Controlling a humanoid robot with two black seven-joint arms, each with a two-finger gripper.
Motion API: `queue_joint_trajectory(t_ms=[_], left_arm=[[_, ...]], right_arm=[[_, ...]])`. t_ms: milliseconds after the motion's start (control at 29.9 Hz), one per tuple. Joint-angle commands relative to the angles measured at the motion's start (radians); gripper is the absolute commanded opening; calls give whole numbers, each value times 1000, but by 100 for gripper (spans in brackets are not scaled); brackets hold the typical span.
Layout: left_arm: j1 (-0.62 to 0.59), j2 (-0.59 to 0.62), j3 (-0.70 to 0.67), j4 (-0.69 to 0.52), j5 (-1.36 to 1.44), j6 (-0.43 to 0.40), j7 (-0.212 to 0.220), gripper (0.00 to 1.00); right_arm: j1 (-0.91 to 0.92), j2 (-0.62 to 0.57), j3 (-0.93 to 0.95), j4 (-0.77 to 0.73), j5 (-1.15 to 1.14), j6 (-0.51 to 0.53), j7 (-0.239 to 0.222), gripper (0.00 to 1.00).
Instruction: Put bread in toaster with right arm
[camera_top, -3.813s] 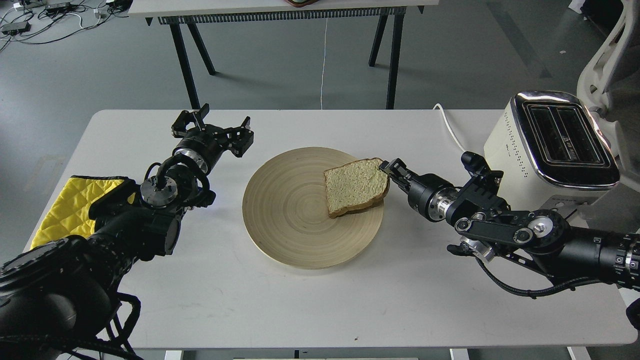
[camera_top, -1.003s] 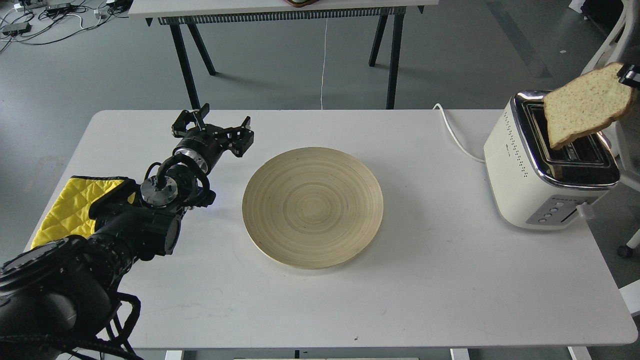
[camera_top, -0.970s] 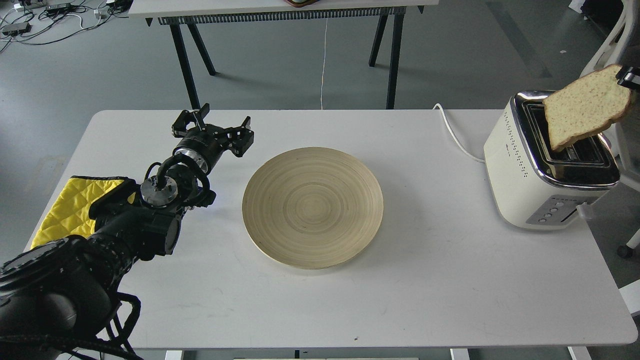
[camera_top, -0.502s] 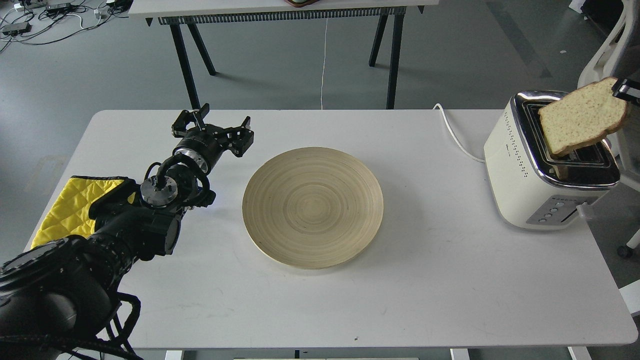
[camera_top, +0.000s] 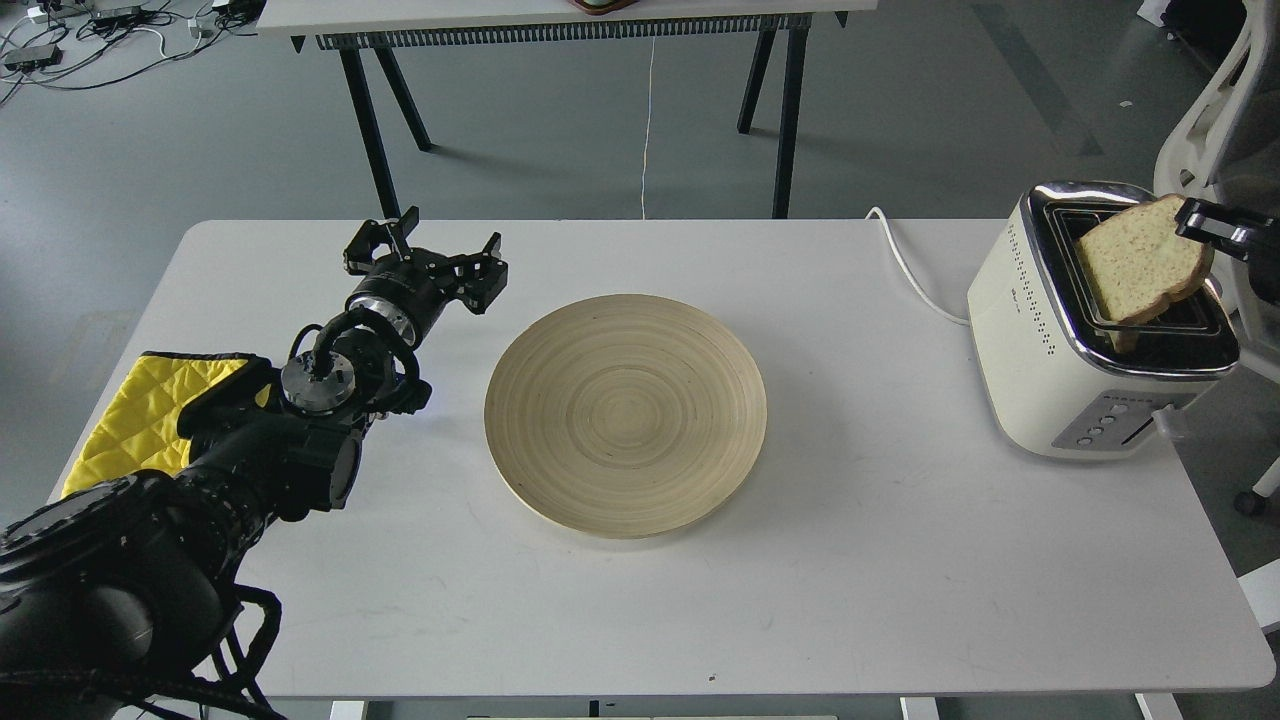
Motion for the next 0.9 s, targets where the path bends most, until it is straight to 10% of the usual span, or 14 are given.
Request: queue_joint_trajectory(t_ms=[0, 33, 569, 870], left_arm=[[0, 0, 0, 1, 0, 0, 0, 100], [0, 0, 0, 1, 0, 0, 0, 100], [0, 0, -1, -1, 0, 0, 0, 100], [0, 0, 0, 1, 0, 0, 0, 100]], right_arm=[[-41, 4, 56, -1, 1, -6, 0, 87], [-50, 4, 74, -1, 3, -5, 0, 100], [-93, 3, 438, -6, 194, 9, 20, 100], [-393, 70, 938, -70, 573, 247, 161, 100]])
